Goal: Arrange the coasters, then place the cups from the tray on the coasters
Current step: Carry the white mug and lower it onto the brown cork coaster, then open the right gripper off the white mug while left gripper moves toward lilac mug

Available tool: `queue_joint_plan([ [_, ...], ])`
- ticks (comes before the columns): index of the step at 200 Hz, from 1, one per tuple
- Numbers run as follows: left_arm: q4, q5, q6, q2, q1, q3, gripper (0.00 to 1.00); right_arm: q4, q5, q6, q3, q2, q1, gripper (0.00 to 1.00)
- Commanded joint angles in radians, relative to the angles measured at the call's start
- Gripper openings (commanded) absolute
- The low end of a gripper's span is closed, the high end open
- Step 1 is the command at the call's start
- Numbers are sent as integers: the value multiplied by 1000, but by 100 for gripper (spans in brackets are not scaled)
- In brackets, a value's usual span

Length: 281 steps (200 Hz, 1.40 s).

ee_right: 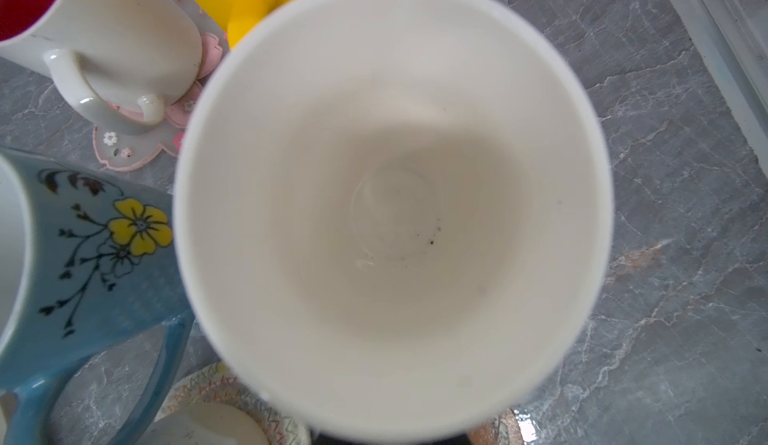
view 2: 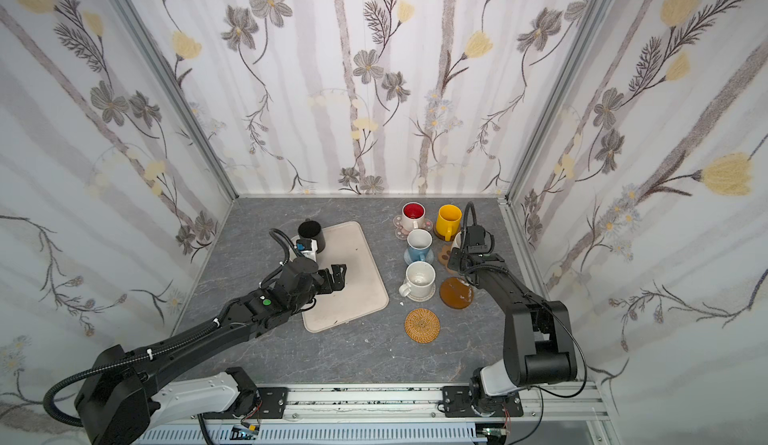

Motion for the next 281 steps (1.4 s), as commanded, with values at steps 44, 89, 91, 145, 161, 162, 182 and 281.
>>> queue_joint_plan([
  [44,41,-8,0,-12,24,-12,100,89,10,-10,32,70,-1,0],
  [89,41,-1,-7,-25,30,-20,100,110,-14,-9,30,93,0,0],
  [91,41,1,-6,-25,30,-20,100,110,-14,-9,31,93,-1,0],
  [145,39,14,-4,-62,47,-26,100,110,-15,-10,28,85,1,18],
  [161,38,22,0,-73,56,-22,100,107,-12,-10,28,80,1,27],
  [162,38,23,1,-74,55,-22,100,107,-12,-10,28,79,1,28],
  [182,37,54,-3,-85,78,-20,100,105,-14,-10,27,74,1,38],
  [281,-117,239,-28,-148,333,70,89,154,-20,4,-63,-115,0,82],
])
